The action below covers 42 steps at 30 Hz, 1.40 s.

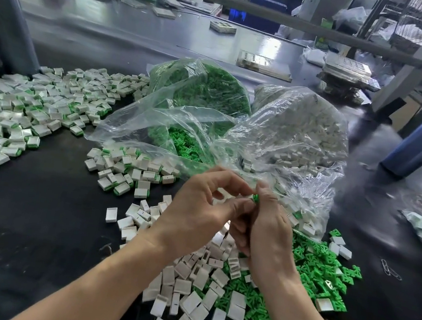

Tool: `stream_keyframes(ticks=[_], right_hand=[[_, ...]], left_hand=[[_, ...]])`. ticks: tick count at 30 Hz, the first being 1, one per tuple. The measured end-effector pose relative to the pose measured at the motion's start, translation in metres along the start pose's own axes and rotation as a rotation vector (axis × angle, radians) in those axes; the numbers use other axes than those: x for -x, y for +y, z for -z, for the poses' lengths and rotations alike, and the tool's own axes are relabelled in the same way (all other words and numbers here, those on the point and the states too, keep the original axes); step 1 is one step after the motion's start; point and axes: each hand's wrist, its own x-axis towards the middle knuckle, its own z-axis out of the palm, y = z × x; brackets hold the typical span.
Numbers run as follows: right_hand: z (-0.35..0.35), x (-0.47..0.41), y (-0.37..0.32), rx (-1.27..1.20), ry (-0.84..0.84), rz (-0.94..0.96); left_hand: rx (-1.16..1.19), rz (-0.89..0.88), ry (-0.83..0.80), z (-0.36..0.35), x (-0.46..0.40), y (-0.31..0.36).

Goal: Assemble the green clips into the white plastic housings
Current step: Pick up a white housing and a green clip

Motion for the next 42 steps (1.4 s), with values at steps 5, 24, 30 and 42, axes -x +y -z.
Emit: stream_keyframes(ticks=[5, 24, 30, 42], right_hand=[[-0.004, -0.006, 0.007, -0.084, 0.048, 0.082], [-0.010, -0.009, 0.010, -0.129, 0.043, 0.164], [-0.010, -0.007, 0.007, -0.136, 0.038, 0.176], [0.012, -0.012, 0.009, 0.144, 0.067, 0.309]], left_hand=[[0.080, -0.013, 0.022, -0.009, 0.003, 0.002], [0.200, -0.021, 0.056, -0.013, 0.004, -0.003], [0.187, -0.031, 0.057, -0.013, 0.005, -0.003], [0.077, -0.021, 0.124, 0.000, 0.003, -0.004]])
